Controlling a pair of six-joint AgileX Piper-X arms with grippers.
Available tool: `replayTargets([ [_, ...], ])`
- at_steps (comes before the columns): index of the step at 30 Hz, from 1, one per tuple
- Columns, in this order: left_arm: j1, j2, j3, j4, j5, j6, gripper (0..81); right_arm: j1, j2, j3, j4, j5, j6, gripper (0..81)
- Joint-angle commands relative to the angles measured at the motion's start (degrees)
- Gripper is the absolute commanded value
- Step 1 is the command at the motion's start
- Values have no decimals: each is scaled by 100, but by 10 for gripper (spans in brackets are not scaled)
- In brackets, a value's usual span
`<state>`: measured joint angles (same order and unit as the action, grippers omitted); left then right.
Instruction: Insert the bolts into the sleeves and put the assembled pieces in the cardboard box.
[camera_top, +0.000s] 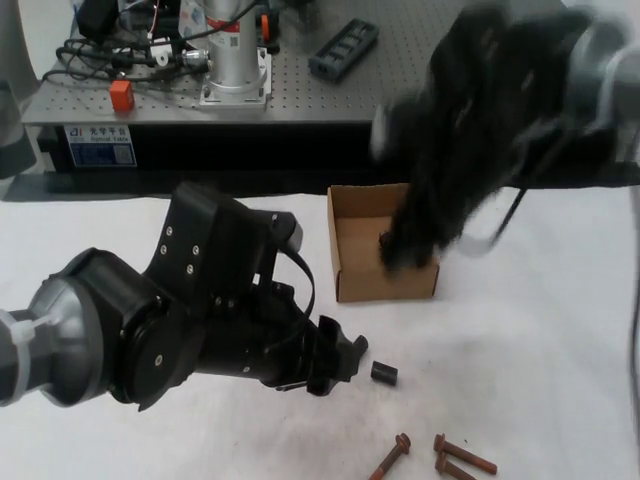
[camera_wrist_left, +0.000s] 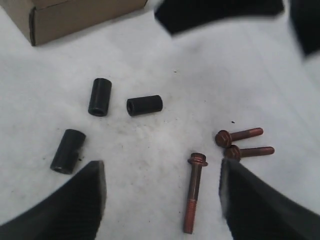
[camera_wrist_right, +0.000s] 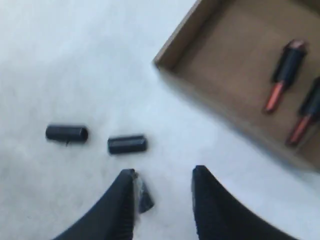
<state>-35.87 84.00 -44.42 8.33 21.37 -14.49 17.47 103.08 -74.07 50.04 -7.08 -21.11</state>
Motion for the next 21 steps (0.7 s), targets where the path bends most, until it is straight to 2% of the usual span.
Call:
replayTargets([
  [1, -8, -44, -8, 245, -364, 47, 474, 122, 62, 117, 22, 254, -190, 270],
  [6, -8, -44, -8, 849, -926, 69, 474, 401, 490, 129, -45, 439, -211, 270],
  [9, -8, -44, -8, 1160, -963, 176, 474, 472, 670, 129, -101, 656, -211, 270],
  [21, -8, -44, -8, 1394, -963, 428, 474, 471, 1029, 129, -423, 647, -211, 270],
])
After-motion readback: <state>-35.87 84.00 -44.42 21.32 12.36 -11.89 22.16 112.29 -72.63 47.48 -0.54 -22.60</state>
